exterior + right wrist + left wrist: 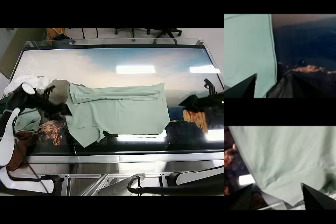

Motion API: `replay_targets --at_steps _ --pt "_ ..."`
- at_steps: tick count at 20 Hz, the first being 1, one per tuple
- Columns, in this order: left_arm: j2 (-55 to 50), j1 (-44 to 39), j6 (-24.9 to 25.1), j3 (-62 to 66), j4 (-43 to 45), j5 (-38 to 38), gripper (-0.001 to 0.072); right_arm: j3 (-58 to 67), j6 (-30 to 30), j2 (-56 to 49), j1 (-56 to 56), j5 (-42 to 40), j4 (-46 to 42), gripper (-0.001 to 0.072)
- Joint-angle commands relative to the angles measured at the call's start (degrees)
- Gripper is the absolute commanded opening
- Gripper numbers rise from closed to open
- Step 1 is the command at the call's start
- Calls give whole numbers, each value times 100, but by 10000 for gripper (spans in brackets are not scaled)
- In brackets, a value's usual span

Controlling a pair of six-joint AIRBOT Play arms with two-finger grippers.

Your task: Fold the shirts.

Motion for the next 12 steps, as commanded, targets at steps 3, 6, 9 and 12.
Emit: replay_targets --at_steps 3,6,9,12 --pt "1368 103 -15 -2909 -575 981 667 -1436 -177 299 -297 -129 81 505" --pt "1635 96 476 -3628 -1744 1740 667 -1718 -428 295 -216 -243 251 504" --pt "1604 -149 935 -3952 -2708 2343 667 -1818 -479 293 -79 -350 286 504" --pt "1327 -686 992 -3779 -2802 2500 664 -1867 -562 225 153 -326 286 504"
